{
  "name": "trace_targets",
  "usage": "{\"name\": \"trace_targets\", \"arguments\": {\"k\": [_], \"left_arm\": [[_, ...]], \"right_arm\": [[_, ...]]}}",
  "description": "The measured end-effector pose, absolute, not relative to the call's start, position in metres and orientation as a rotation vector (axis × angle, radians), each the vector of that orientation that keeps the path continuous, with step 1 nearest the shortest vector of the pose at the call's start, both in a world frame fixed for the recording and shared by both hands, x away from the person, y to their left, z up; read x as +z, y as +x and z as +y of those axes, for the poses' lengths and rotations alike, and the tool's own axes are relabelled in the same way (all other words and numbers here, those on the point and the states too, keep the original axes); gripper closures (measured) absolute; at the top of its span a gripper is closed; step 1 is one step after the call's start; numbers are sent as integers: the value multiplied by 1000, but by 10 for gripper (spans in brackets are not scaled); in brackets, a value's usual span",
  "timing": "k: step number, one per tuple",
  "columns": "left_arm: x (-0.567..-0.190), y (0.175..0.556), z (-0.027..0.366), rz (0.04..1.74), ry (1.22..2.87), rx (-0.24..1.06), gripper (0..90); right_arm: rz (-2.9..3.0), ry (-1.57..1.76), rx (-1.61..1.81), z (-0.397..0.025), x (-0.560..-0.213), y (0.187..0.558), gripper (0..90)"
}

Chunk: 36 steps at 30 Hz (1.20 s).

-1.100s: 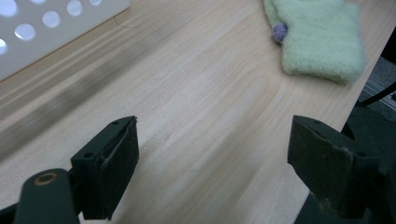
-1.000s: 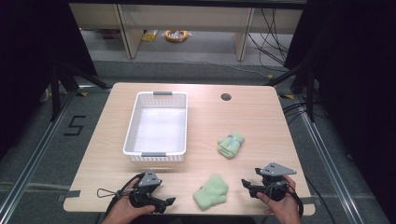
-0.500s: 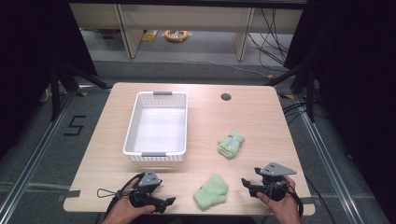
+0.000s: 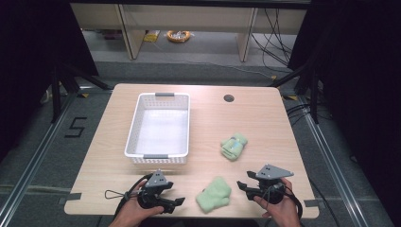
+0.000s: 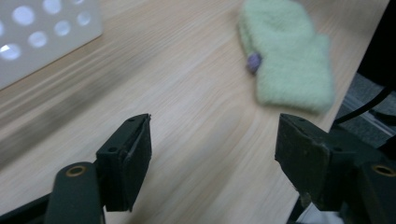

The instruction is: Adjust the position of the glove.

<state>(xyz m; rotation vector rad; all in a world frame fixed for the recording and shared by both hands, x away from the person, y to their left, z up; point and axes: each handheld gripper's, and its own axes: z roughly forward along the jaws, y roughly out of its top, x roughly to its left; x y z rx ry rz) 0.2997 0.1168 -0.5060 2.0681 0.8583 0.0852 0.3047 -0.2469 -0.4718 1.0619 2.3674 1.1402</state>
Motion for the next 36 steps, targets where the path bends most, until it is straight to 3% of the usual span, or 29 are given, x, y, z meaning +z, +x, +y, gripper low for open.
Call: {"name": "trace_targets", "arguments": {"k": [9,17,19,27,36], "left_arm": [[-502,297,80,736,2098,9,389],[-504,303,71,721,2123,13,475],[-504,304,66,705,2136,21,540],[-511,311,60,743,2157,-12,584],[-514,314,61,728,2165,14,774]], "right_arm": [[2490,975,1149,-223,-476,308,590],[2539,960,1131,-210,-481,312,630],[2567,980,1129,-206,-483,314,652],[2597,1012,1085,-203,-491,320,679],[2597,1076,1120,-206,-500,318,823]]}}
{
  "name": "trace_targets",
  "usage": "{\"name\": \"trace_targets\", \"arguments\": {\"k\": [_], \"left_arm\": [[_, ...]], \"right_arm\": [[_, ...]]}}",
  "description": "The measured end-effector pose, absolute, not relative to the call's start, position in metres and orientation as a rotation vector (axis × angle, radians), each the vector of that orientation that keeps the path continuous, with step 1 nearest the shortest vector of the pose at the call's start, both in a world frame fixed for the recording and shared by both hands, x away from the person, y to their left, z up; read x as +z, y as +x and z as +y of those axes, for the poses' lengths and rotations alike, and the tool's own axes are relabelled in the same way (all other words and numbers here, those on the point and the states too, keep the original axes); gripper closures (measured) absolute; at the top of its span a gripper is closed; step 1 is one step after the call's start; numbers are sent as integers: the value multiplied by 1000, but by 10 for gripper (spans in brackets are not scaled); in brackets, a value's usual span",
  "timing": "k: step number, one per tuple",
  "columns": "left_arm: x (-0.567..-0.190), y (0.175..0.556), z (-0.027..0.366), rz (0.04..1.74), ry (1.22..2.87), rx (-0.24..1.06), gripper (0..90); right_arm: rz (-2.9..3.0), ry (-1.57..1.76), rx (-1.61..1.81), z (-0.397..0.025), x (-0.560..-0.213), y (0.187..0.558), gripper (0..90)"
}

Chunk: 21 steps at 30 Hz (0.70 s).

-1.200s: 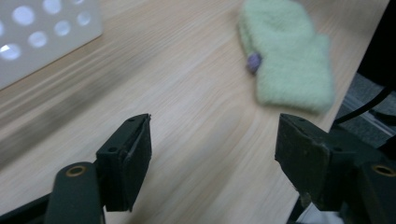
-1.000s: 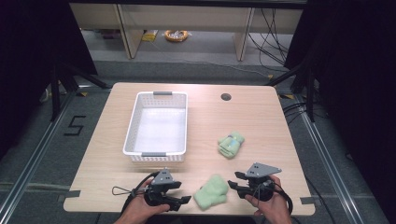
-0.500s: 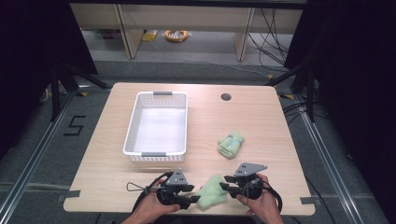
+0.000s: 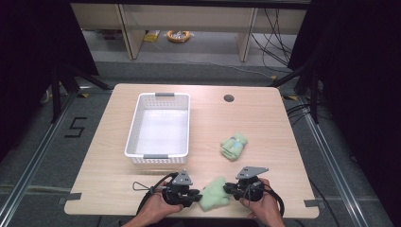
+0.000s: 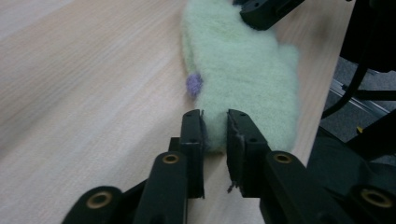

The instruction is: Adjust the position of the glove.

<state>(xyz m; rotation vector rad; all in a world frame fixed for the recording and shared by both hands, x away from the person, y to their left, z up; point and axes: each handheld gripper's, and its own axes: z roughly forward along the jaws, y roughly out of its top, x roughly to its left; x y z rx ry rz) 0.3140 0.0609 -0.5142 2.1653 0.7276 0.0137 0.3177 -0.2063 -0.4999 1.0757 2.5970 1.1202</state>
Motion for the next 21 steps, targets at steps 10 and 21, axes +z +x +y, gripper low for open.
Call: {"name": "trace_targets", "arguments": {"k": [10,21], "left_arm": [[-507,327,64,702,2148,67,852],[-504,343,60,742,2114,23,824]], "right_arm": [[2544,1125,1210,-209,-489,309,859],[2432,1232,1239,-219,-492,316,859]]}}
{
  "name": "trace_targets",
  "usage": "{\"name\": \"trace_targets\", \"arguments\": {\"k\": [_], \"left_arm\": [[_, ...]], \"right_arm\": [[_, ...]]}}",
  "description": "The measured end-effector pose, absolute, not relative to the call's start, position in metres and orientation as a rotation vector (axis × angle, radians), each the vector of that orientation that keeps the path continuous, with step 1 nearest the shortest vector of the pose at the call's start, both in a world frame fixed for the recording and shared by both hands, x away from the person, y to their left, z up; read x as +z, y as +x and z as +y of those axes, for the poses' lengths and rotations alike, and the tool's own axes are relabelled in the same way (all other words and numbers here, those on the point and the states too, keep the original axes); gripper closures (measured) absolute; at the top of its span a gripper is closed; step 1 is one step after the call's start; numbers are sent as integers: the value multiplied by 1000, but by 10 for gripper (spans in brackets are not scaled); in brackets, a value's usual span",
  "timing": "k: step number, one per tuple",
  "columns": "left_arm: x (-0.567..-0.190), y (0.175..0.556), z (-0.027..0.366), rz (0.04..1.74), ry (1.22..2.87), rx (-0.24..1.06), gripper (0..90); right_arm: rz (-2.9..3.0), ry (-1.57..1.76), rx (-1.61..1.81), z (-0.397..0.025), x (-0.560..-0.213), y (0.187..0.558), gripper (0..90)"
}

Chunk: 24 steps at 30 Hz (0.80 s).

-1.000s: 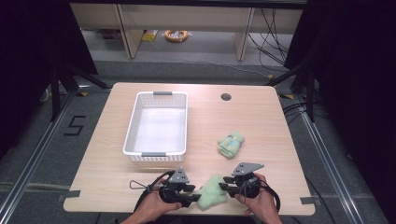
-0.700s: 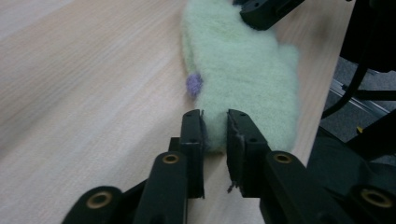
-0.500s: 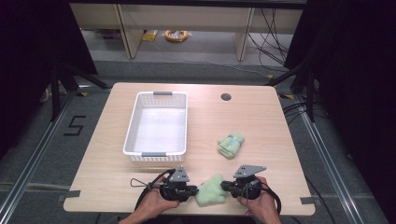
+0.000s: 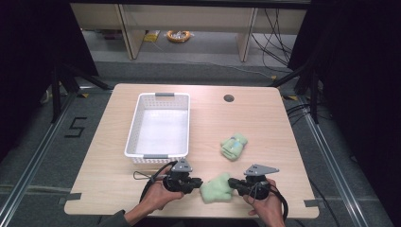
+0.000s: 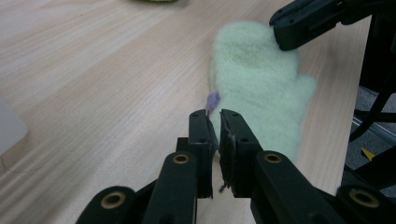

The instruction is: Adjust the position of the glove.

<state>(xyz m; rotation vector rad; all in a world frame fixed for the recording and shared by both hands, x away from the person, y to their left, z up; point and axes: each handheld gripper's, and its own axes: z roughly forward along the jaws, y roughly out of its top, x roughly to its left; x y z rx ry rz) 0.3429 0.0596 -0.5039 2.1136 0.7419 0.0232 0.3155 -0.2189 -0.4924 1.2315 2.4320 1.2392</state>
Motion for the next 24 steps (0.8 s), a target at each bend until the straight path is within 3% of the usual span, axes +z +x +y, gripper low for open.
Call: {"name": "trace_targets", "arguments": {"k": [11,12,15,16,17,19,20,21,22,24], "left_arm": [[-503,341,61,755,2101,18,759],[-503,341,62,765,2106,26,707],[-502,341,63,761,2107,21,677],[-501,340,64,762,2106,11,623],[-501,340,64,762,2106,11,585],[-500,339,66,787,2100,1,554],[-500,339,68,796,2096,-4,482],[-500,338,68,816,2093,-1,482],[-500,339,70,813,2106,18,404],[-499,337,71,830,2096,22,388]], "right_arm": [[2397,1292,1214,-228,-498,307,853],[2389,1326,1218,-228,-498,305,839],[2372,1317,1199,-230,-498,305,798],[2386,1317,1187,-231,-498,306,742],[2386,1317,1187,-231,-498,306,742],[2382,1291,1174,-231,-495,307,667],[2375,1285,1183,-230,-490,309,610],[2375,1285,1183,-230,-490,309,610],[2354,1275,1173,-230,-482,313,580],[2353,1224,1141,-233,-479,317,575]]}}
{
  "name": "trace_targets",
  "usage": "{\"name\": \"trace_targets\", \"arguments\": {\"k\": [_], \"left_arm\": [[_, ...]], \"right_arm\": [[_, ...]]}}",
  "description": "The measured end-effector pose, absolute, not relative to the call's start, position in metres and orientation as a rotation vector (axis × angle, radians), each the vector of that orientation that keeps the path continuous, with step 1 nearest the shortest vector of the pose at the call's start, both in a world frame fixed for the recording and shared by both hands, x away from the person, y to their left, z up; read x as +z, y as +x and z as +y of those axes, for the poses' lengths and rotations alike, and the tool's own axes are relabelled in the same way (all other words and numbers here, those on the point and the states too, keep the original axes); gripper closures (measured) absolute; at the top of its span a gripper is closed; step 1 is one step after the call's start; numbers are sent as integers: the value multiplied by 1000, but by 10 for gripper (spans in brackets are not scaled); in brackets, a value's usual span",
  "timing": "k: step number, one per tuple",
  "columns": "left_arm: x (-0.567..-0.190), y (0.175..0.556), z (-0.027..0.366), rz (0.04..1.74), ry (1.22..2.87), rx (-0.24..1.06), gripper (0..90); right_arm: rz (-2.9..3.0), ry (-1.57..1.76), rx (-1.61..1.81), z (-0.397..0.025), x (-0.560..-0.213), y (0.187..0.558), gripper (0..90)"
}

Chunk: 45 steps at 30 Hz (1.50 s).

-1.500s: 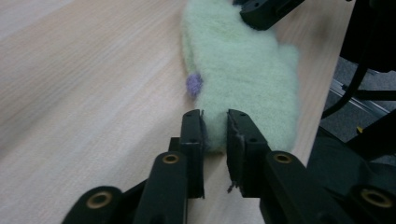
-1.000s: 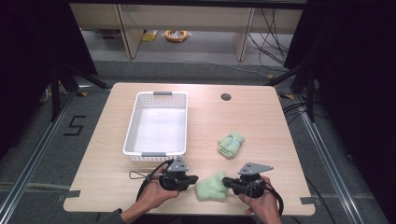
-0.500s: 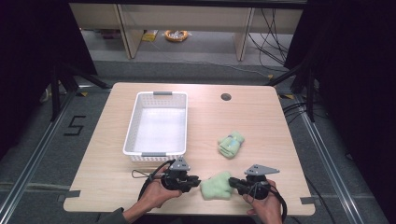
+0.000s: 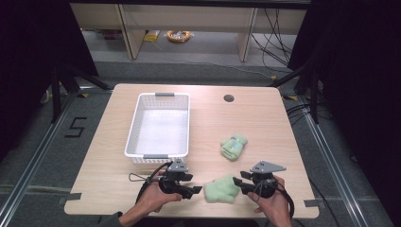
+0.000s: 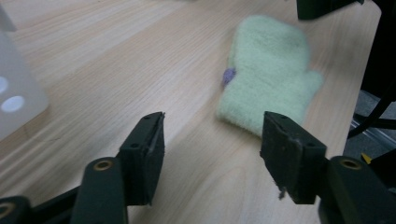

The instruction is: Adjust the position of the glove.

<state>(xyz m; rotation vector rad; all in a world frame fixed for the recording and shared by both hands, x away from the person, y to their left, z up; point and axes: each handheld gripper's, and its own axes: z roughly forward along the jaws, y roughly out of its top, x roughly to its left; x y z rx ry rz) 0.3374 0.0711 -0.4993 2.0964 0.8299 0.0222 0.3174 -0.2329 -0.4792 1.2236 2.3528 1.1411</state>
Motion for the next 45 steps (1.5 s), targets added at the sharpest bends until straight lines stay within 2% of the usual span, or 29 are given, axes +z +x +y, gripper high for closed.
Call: {"name": "trace_targets", "arguments": {"k": [2,5,19,25,32,43,44,45], "left_arm": [[-498,335,75,832,2092,17,328],[-498,333,79,860,2080,7,308],[-500,322,104,915,2061,-10,297],[-501,320,105,918,2060,-7,297],[-503,322,106,906,2056,-21,292],[-503,321,105,907,2051,-28,293],[-503,321,105,912,2061,-11,293],[-503,321,105,913,2066,-15,295]], "right_arm": [[2343,1189,1085,-239,-472,335,549],[2313,1234,1090,-244,-472,354,545],[2176,1565,1080,-228,-465,427,559],[2211,1535,990,-216,-475,448,553],[2225,1573,930,-213,-489,459,577],[2199,1554,903,-210,-497,461,667],[2212,1536,896,-209,-498,460,682],[2214,1505,873,-207,-499,459,747]]}}
